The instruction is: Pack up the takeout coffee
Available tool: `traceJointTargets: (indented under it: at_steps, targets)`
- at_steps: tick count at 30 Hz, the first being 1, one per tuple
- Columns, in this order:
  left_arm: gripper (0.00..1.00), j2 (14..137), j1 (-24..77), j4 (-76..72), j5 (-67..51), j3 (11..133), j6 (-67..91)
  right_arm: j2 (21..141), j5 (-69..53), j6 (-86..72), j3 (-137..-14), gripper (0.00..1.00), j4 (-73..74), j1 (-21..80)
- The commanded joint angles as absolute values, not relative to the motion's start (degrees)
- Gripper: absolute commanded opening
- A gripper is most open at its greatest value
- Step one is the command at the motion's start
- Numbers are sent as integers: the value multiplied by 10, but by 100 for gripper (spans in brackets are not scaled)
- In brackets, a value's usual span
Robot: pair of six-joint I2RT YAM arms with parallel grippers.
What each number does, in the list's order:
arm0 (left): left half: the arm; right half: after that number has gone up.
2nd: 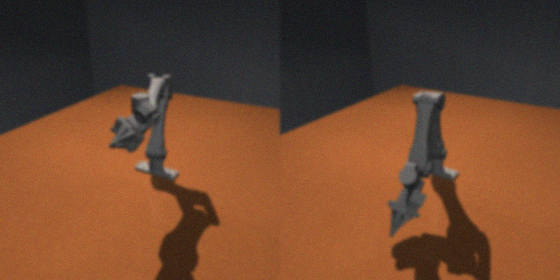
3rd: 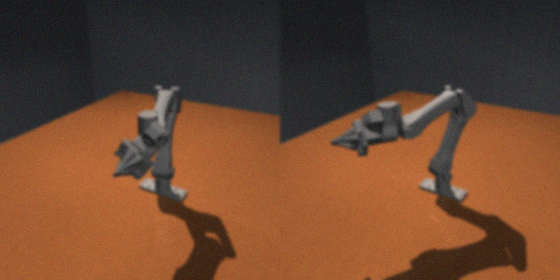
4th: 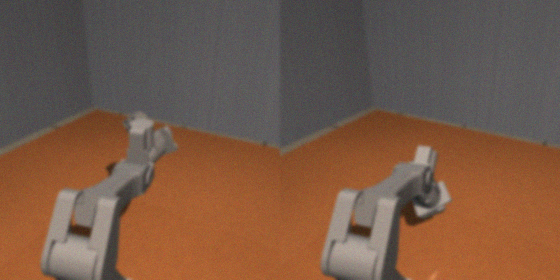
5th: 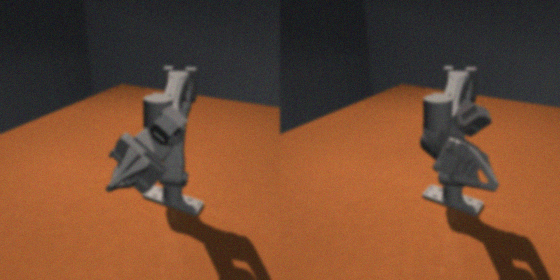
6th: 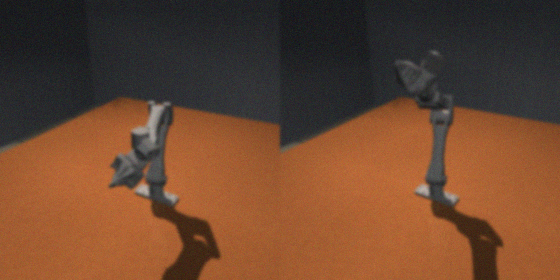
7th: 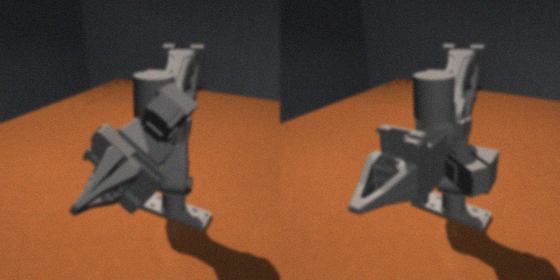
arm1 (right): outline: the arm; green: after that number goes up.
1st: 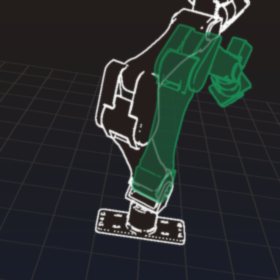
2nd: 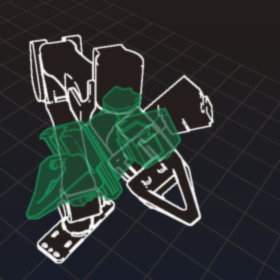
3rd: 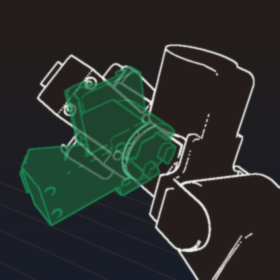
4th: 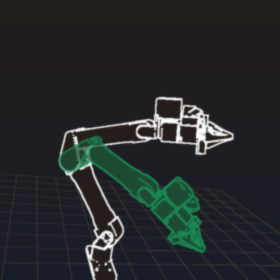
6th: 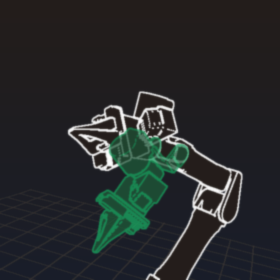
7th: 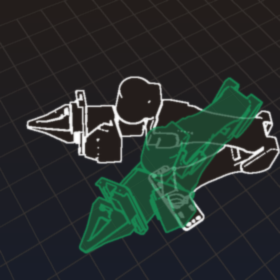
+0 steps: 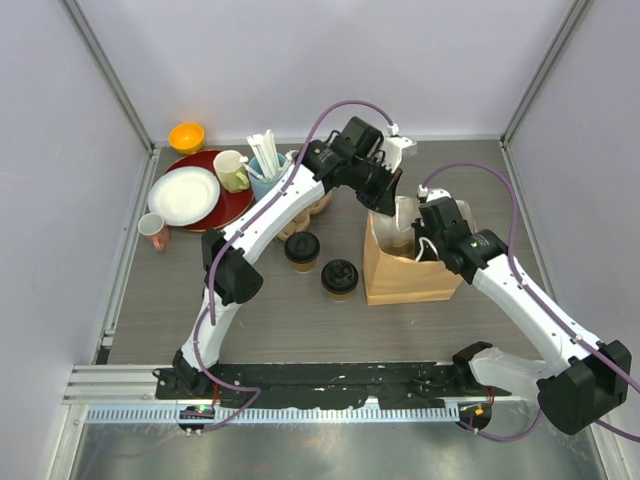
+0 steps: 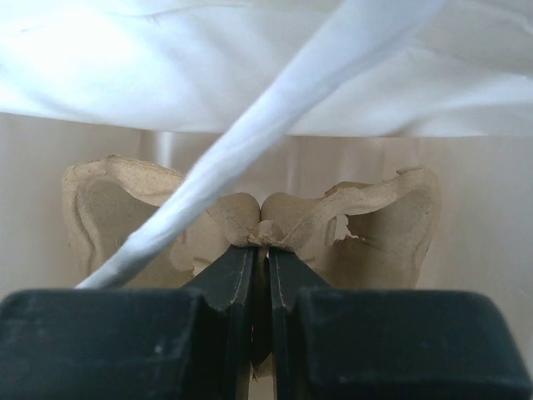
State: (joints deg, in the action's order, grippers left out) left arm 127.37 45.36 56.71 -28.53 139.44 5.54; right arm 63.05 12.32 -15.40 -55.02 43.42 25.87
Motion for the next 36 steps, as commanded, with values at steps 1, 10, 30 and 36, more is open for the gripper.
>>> traceJointTargets:
  at_steps: [1,10,30,36]
  targets:
    - [0,1254,453,549,-290,1402,24,603,93,-151,-560,1,411,261]
    - [0,1120,432,360,-362,1166,13,525,77,-159,-441,1,288,261]
    - [0,1121,467,376,-304,1185,72,576,234,-237,-512,1,410,338]
    - [0,1113,477,350,-249,1191,92,605,262,-259,-497,1,382,390]
